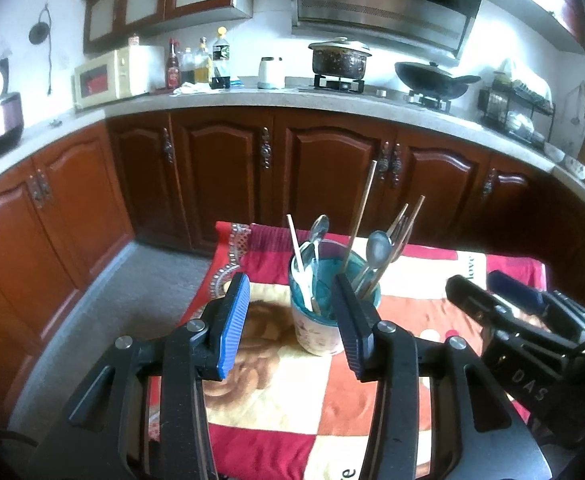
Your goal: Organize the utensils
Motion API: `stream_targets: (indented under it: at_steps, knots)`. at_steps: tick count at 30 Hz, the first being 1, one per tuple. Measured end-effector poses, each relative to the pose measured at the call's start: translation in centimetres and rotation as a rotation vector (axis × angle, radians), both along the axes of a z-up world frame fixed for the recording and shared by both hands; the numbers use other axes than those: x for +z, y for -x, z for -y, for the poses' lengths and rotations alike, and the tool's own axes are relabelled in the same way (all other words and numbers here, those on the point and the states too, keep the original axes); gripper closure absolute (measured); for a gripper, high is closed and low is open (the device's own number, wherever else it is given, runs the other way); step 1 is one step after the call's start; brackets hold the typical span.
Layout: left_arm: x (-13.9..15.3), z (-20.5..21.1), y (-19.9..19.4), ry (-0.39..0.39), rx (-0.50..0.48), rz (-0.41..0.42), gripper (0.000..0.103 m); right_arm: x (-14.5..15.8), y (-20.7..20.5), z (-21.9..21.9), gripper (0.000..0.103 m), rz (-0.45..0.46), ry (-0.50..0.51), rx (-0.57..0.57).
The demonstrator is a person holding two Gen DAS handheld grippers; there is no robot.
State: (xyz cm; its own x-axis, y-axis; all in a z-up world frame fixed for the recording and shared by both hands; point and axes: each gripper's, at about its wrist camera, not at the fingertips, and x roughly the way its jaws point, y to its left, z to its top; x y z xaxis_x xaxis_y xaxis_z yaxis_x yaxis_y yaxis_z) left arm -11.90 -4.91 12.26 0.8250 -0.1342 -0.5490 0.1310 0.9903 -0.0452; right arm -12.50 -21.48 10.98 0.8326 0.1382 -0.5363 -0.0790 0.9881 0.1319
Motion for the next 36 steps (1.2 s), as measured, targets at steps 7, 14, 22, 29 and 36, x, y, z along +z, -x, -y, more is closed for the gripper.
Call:
stream_targets:
  at_steps: [7,14,22,29,36]
  knots:
    - [0.1,0.2,1.1,-0.025,-0.002,0.021,0.061,0.0,0.7,0.0,0.047,-0.008,0.003,-0.008]
    - [0.1,0.3,1.5,-0.03,0.0,0.015,0.061,0.2,1.2,-0.2,0.043,0.002,0.006,-0.012]
    - [0.1,0.0,1.8,-0.022,0.007,0.013,0.061,0.3,1.5,-0.4,0.042,0.001,0.019,-0.014]
    - [0.3,-0.1,1.9,-0.016,0.01,0.014,0.061,0.3,1.6,-0.6,0.042,0.001,0.032,-0.011]
    - [0.2,-0.2,1.9,-0.017,0.009,0.014,0.061,0.4,1.7,-0.7,0.041,0.0,0.033,-0.011]
